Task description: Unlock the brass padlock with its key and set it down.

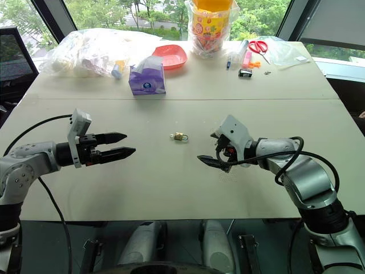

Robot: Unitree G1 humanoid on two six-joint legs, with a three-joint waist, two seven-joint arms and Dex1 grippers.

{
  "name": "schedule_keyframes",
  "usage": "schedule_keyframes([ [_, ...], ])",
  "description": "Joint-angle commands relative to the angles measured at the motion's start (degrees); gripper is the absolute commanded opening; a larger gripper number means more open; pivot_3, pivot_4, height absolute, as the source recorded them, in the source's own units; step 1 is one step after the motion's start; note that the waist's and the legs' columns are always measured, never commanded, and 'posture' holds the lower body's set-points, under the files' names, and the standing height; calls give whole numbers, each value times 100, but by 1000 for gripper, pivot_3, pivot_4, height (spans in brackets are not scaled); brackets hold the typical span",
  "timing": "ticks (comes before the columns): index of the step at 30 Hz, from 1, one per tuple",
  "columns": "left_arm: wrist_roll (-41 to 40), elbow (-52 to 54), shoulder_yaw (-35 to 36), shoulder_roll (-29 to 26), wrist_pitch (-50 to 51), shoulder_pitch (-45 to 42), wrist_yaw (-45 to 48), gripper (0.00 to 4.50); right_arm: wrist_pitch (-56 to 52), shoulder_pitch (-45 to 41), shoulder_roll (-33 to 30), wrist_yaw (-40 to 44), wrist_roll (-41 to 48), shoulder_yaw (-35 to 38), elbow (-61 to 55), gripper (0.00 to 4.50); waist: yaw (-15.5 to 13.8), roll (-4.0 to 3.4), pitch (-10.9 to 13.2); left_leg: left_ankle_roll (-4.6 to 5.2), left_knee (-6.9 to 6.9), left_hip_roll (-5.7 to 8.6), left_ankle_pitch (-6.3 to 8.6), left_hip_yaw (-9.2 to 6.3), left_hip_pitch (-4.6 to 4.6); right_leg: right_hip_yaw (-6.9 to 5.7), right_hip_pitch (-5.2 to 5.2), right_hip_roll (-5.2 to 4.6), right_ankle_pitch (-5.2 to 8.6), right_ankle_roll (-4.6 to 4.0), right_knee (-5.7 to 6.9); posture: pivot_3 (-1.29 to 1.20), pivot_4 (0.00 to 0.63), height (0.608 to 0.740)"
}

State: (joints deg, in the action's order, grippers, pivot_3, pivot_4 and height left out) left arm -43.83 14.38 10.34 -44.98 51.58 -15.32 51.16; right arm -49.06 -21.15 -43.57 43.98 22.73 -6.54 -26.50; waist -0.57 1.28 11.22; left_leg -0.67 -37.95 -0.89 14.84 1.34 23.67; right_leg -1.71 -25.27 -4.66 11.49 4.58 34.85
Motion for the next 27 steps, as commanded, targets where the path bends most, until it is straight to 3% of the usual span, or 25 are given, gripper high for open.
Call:
schedule_keyframes([
  [1,-81,62,167,-5,-4,29,-39,4500,198,-127,15,-18,-89,14,4,4462,0,0,0,0,0,0,0,1,0,0,0,0,0,0,0,0,150,740],
  [15,378,-84,-120,-14,-426,-140,-31,4500,632,-415,140,93,-404,-305,517,4462,-4,1,0,0,-1,3,0,7,0,0,1,1,-1,0,1,0,150,740],
  [23,1171,-835,-819,-933,-1038,-847,1158,4500,1496,-1873,764,753,-1287,-1487,2661,4462,98,-2,2,1,-8,7,-1,11,-3,0,-1,14,-3,-5,11,0,150,740],
  [27,1319,-917,-889,-1043,-1178,-1012,1368,4500,1734,-2513,1255,994,-1575,-1776,3601,4462,132,-1,2,2,-5,9,0,12,5,1,-3,8,-3,-2,10,0,150,740],
])
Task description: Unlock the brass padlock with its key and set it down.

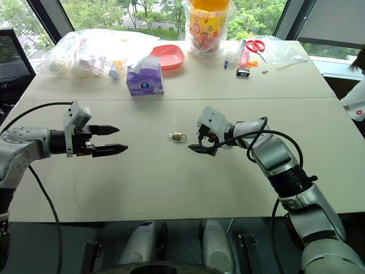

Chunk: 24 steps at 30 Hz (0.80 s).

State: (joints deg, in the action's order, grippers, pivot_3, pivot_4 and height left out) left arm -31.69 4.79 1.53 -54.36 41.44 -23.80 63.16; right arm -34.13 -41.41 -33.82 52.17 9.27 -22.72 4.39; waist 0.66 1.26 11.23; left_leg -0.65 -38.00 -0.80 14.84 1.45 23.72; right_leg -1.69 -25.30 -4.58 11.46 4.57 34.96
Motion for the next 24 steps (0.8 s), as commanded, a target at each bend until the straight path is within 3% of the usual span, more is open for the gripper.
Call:
schedule_keyframes([
  [1,125,46,-10,-107,-175,-185,187,4500,306,-633,397,230,-320,-232,745,4462,22,1,0,0,-1,1,0,0,1,0,0,0,-1,1,0,0,150,740],
  [7,13,489,194,177,-48,199,-157,4500,540,-1262,996,442,-683,-434,1776,4462,31,0,0,0,-2,-1,-1,-1,1,0,-4,2,-6,10,13,0,150,740],
  [15,-38,847,351,333,17,583,-483,4500,675,-1322,1255,602,-1120,-540,2469,4462,21,1,0,0,-5,0,-1,-4,-3,0,-2,2,-11,17,19,0,150,740],
  [18,-65,897,387,345,46,631,-530,4500,684,-1253,1252,643,-1209,-545,2456,3672,23,1,-1,0,-3,-1,-1,-4,-19,0,11,2,-6,10,21,0,150,740],
  [24,-64,849,313,382,27,537,-548,4500,537,-1084,1246,684,-1329,-590,2105,687,17,0,-1,-2,-7,-1,-2,-4,-30,0,23,1,-3,3,23,0,150,740],
])
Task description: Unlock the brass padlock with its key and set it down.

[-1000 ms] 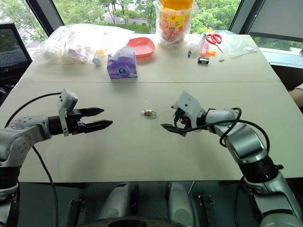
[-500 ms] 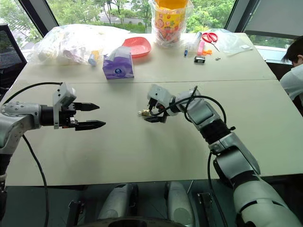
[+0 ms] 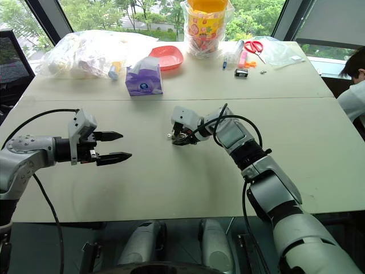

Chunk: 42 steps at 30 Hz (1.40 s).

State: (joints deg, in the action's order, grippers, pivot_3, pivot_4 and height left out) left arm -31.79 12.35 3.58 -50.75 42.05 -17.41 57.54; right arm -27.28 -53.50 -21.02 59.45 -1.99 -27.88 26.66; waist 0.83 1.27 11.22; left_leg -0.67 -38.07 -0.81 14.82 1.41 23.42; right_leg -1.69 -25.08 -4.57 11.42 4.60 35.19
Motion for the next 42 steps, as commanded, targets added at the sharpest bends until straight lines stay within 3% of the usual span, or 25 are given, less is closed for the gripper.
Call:
schedule_keyframes([
  [1,-48,44,83,45,-50,-161,23,4500,-151,162,-35,-84,-223,-53,-212,681,-3,0,0,0,0,0,0,0,-3,0,2,0,0,0,1,0,150,740],
  [4,-135,-193,94,257,-50,-418,5,4500,281,273,-58,-348,-283,129,-559,681,-10,0,-1,0,-1,1,0,-1,-3,0,4,0,0,0,2,0,150,740],
  [7,-463,-667,276,664,140,-839,-33,4500,1418,426,-171,-568,-230,429,-1115,681,-4,-1,0,-1,-3,3,0,-1,-2,-1,5,1,-3,6,1,0,150,740],
  [13,-608,-2343,194,1427,63,-1962,370,4500,2085,575,-491,-1066,-357,959,-1829,681,-7,4,-2,-1,-4,9,-1,-2,4,-2,0,2,-13,24,4,0,150,740],
  [14,-582,-2541,145,1503,37,-2105,468,3936,2122,593,-505,-1129,-380,997,-1910,681,-4,4,-2,-1,-4,10,-1,-1,1,-2,3,2,-13,24,3,0,150,740],
  [20,-216,-3613,-153,1878,-271,-2927,911,1810,1961,680,-451,-1336,-410,1108,-2472,681,7,4,-2,0,-4,10,-1,0,2,-2,2,3,-13,24,4,0,150,740],
  [29,141,-4684,-263,2304,-658,-3711,1353,1810,1650,908,-363,-1504,-526,1026,-3006,681,-3,4,-2,0,-5,11,-1,-1,3,-1,3,2,-13,24,3,0,150,740],
  [37,328,-4880,-231,2384,-754,-3813,1593,1810,1574,974,-335,-1523,-584,1009,-3094,681,1,4,-2,0,-5,10,-1,-2,3,-1,2,3,-13,24,4,0,150,740],
  [40,363,-4794,-269,2379,-723,-3743,1730,1024,1579,972,-321,-1531,-584,1001,-3087,681,0,4,-2,0,-5,10,-1,-2,3,-1,2,3,-13,24,4,0,150,740],
  [42,374,-4741,-273,2369,-681,-3703,1796,235,1589,967,-312,-1535,-587,995,-3070,681,-1,4,-2,0,-5,10,-1,-2,3,-1,2,3,-13,24,4,0,150,740],
])
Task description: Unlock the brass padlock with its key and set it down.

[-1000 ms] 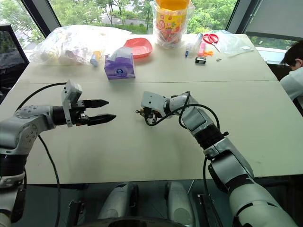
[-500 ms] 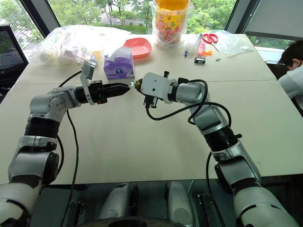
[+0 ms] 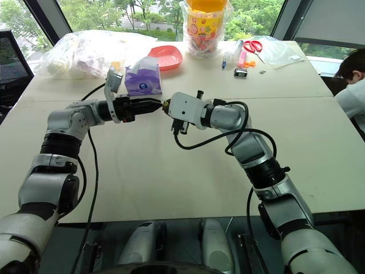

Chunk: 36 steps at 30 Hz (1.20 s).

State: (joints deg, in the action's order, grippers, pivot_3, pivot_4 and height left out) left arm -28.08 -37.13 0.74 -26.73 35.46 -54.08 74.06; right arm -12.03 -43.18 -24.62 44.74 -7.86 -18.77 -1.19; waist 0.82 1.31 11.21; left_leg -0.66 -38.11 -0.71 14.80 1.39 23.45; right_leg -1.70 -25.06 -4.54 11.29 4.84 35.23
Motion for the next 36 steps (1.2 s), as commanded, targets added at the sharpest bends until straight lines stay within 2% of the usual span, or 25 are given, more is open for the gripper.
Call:
schedule_keyframes([
  [1,19,213,19,-35,-28,-23,150,51,68,-69,54,-68,-3,81,-277,681,0,0,0,0,0,0,0,0,0,0,0,0,0,0,0,0,150,740],
  [9,240,428,-46,-88,-319,133,86,51,41,-77,94,5,52,70,-283,681,-1,0,0,0,0,0,0,-1,0,0,0,0,0,0,1,0,150,740],
  [13,542,671,-125,-76,-975,304,11,51,-281,-55,174,155,304,164,-357,681,-3,0,0,0,0,0,0,-1,0,0,0,0,0,0,1,0,150,740],
  [20,1303,1186,-605,-189,-2470,659,95,51,-1540,24,303,542,1095,383,-777,681,-17,0,0,0,0,-1,0,0,0,0,0,-2,-1,-2,1,0,150,740],
  [25,1935,1291,-1023,-480,-3688,772,232,51,-1979,-10,263,600,1317,446,-905,681,-15,0,0,0,0,-1,0,0,0,0,0,-2,0,-3,1,0,150,740],
  [28,1855,1254,-1028,-558,-3582,732,313,51,-1994,-35,220,579,1322,430,-912,681,-15,0,0,0,-1,-1,0,0,0,0,0,-2,0,-3,1,0,150,740],
  [33,1131,914,-588,-517,-1565,376,149,51,-1535,-89,125,402,1018,297,-858,681,-14,0,0,1,-3,0,0,-1,1,-1,0,0,0,0,4,0,150,740],
  [36,544,816,-209,-458,-513,248,21,51,-695,-193,-98,192,376,-9,-772,681,3,0,0,1,-4,0,0,-1,1,0,0,0,1,2,3,0,150,740],
])
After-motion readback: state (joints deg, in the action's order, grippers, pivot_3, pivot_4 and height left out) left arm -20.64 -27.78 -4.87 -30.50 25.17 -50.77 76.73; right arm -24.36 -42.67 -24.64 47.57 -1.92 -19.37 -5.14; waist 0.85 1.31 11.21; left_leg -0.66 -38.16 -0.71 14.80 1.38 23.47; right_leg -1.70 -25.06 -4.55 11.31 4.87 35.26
